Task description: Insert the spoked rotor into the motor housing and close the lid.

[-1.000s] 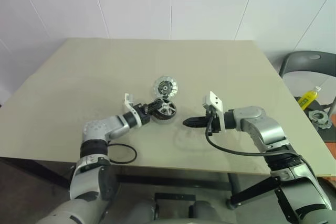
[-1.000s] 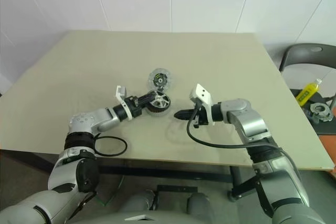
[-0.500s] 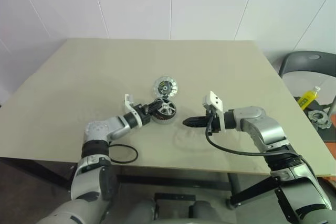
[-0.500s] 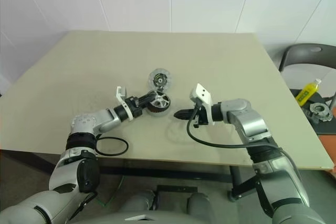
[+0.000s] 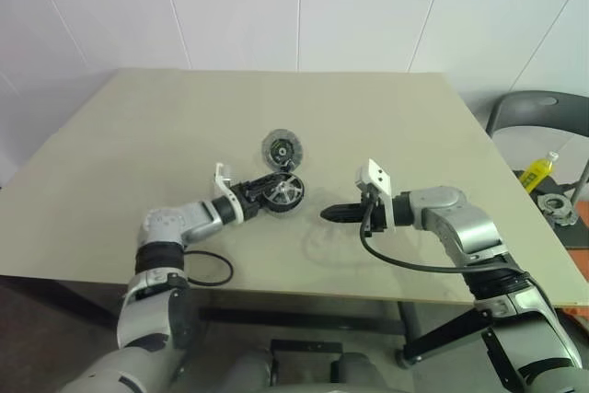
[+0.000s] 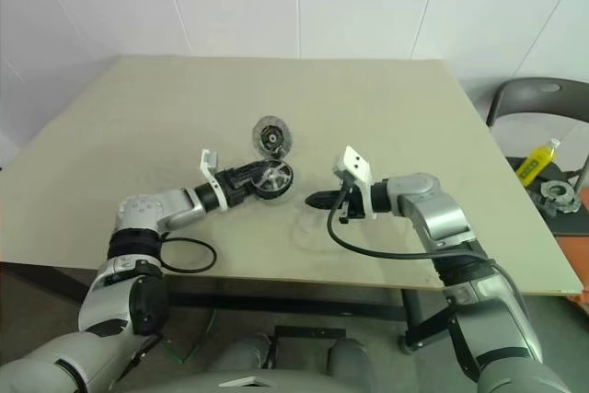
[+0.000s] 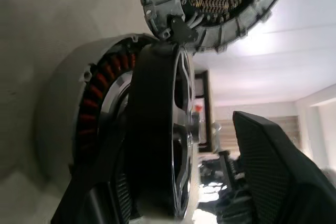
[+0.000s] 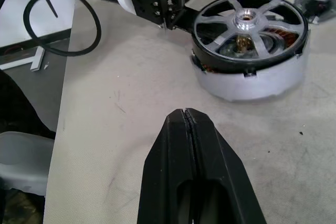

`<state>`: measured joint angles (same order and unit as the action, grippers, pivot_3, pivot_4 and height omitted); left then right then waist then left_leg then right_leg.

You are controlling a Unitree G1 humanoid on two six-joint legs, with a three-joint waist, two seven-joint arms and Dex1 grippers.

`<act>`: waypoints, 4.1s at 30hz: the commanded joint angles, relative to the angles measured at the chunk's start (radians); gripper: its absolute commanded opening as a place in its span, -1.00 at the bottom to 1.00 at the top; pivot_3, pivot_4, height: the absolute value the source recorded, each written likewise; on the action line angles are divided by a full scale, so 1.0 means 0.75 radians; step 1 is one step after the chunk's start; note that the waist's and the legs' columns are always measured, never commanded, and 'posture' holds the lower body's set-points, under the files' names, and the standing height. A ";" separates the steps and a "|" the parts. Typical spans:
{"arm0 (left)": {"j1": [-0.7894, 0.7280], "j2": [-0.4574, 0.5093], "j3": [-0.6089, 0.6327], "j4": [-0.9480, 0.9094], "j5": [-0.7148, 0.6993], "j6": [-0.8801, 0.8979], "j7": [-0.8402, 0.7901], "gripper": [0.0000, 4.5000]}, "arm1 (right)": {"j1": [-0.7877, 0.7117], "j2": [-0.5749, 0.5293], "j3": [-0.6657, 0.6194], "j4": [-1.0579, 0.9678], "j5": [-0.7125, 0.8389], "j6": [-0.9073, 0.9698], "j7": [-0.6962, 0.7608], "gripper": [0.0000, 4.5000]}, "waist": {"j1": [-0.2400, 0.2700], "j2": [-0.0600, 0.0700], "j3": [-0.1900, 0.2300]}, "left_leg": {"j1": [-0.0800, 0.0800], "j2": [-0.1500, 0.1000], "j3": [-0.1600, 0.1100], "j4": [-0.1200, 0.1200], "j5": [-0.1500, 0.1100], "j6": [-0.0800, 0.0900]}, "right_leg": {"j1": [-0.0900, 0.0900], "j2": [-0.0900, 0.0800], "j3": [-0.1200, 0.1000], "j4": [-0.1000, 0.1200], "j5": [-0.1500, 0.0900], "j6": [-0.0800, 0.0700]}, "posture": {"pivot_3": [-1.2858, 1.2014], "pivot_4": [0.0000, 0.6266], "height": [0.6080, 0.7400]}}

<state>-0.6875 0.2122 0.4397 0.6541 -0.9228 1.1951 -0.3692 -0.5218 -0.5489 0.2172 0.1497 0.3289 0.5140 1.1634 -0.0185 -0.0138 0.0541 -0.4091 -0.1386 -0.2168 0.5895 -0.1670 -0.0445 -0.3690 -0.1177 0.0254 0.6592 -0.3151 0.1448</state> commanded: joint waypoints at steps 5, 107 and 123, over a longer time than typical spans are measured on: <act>-0.158 0.189 -0.188 -0.034 0.171 -0.041 -0.206 0.32 | -0.024 0.015 -0.034 -0.007 0.005 -0.040 -0.010 -1.00 | 0.000 0.000 0.000 | 0.000 0.000 0.000 0.000 0.000 0.000 | -0.001 0.000 0.000 0.001 0.000 0.000 | 0.03 -1.00 1.00; 0.500 0.298 -0.455 -0.476 0.783 -1.613 -0.809 -1.00 | -0.822 0.334 0.573 0.912 -0.925 -1.027 0.143 0.74 | -0.004 0.014 -0.006 | 0.003 -0.001 -0.007 -0.004 0.000 0.000 | -0.004 0.002 0.002 0.008 0.001 0.001 | 0.03 -1.00 1.00; 0.484 0.296 -0.449 -0.449 0.799 -1.650 -0.750 -1.00 | -0.811 0.342 0.548 1.052 -1.024 -1.132 -0.013 -0.68 | -0.002 0.014 -0.006 | 0.013 -0.001 -0.009 -0.014 0.004 -0.005 | 0.000 0.003 0.004 0.008 0.000 -0.002 | 0.03 -1.00 1.00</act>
<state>-0.3076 0.4306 0.0926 0.3211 -0.3243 -0.0225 -0.9353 -1.1092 -0.2892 0.6513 0.9276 -0.4296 -0.3415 1.1710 -0.0202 -0.0032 0.0498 -0.3976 -0.1394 -0.2233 0.5779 -0.1644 -0.0486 -0.3687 -0.1152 0.0288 0.6656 -0.3152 0.1420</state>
